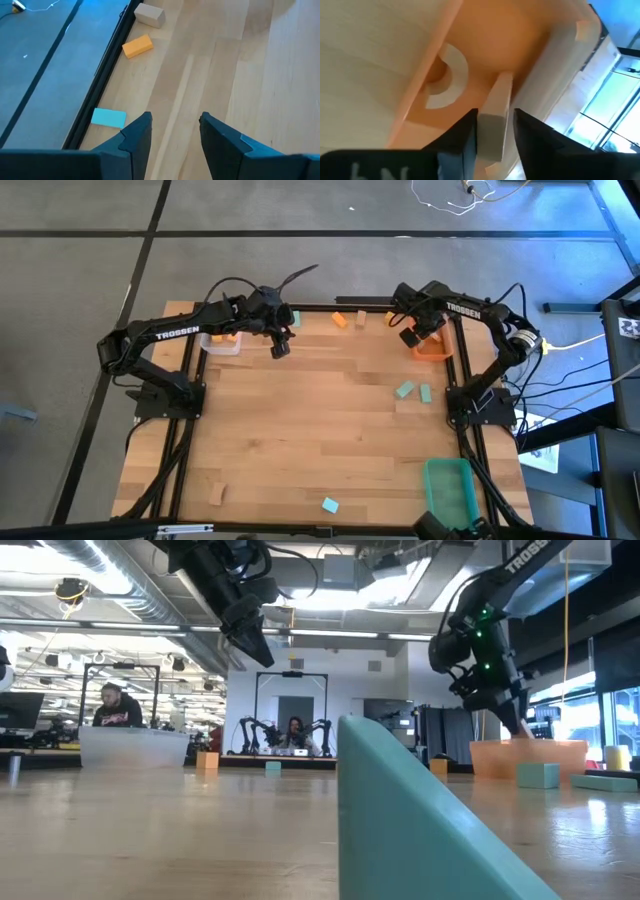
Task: Sort & place blocks by color
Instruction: Put the brown block into the orange bin, then put the blue block into the green bin
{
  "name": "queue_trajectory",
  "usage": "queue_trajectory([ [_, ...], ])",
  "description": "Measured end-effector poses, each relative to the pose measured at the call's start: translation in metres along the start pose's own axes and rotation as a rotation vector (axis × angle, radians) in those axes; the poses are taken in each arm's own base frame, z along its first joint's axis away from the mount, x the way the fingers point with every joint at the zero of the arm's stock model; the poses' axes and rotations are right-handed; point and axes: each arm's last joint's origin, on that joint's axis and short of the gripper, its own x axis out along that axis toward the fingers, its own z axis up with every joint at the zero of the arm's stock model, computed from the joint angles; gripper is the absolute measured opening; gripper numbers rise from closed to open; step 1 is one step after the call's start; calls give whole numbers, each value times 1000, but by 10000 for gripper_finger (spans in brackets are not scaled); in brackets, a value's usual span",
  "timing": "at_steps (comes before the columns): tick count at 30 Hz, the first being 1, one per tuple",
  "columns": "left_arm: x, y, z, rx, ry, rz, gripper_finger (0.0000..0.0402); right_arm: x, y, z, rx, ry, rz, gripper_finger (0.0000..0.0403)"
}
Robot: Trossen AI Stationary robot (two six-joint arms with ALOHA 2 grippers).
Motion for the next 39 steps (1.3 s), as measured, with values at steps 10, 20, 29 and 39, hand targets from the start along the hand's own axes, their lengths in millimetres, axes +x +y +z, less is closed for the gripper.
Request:
queue_trajectory([
  [10, 0, 0, 0, -27, 1, -1, 153, -38, -10, -3, 41, -142, 32, 123],
  [20, 0, 0, -1, -56, 7, -2, 153, -119, -32, -38, 152, -420, 175, 123],
  [29, 0, -1, -1, -71, 14, -24, 153, -157, -21, -80, -154, -496, 694, 124],
  [39, 0, -2, -1, -69, 5, -73, 153, -167, -3, -94, -311, -430, 926, 124],
])
